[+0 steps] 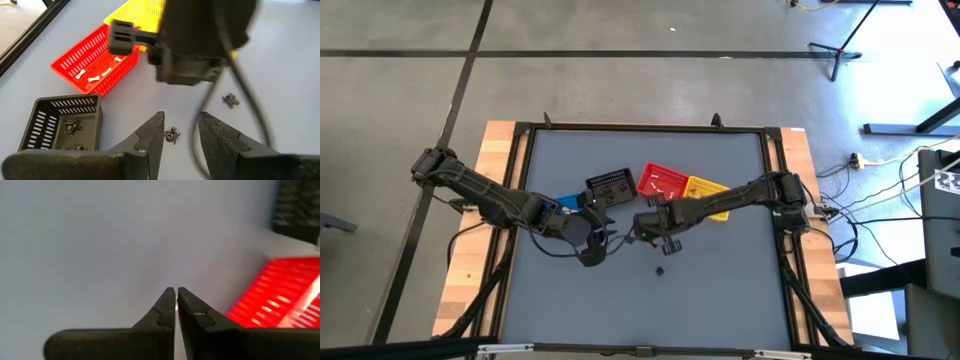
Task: Sort Halloween decoration
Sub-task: Put the white bone toy into the red bin
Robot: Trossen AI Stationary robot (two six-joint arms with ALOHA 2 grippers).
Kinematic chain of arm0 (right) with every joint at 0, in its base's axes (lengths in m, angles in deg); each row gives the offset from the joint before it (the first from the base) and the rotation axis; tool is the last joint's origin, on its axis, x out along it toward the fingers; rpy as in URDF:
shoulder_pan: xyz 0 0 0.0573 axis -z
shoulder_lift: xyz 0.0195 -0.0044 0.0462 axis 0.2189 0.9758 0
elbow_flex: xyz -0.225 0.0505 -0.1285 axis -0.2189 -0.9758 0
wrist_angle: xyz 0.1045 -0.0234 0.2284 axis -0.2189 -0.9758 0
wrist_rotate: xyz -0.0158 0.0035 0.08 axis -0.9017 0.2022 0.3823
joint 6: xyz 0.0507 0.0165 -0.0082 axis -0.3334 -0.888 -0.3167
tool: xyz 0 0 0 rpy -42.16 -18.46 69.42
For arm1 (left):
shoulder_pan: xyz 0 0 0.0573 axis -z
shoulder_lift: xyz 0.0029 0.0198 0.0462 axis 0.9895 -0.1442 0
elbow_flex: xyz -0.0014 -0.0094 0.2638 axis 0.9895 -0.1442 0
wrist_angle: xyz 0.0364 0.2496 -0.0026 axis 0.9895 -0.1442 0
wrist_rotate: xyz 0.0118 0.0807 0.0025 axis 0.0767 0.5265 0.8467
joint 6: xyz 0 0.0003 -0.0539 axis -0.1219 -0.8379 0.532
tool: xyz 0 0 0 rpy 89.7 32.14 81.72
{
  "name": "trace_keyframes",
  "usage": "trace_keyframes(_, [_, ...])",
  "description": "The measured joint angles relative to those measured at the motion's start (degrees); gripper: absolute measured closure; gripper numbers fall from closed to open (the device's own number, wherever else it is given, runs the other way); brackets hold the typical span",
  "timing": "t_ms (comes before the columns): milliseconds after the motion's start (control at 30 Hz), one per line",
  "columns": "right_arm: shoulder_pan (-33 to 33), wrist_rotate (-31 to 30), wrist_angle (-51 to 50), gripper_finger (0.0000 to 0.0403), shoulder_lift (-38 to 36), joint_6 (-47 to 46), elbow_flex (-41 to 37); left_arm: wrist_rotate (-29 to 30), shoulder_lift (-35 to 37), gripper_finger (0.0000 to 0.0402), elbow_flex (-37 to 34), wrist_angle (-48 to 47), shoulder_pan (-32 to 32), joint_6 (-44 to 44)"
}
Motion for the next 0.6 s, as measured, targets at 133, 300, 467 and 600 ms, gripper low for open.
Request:
trace_keyframes(133, [2.8,-0.1,-5.1,0.0389,0.0,0.6,4.4,0.0,0.0,0.0287,0.0,0.0,0.0,0.0])
trace_keyframes(300, [6.0,-0.1,-8.4,0.0389,-0.1,2.4,10.3,0.1,0.0,0.0287,0.0,0.0,0.0,0.0])
trace_keyframes(467, [9.7,-0.1,-6.1,0.0388,-0.1,3.5,12.4,0.5,0.0,0.0287,0.1,0.3,0.0,0.0])
trace_keyframes(600, [12.3,0.6,-5.8,0.0388,0.3,3.5,12.4,0.8,0.0,0.0287,0.1,0.3,0.0,0.0])
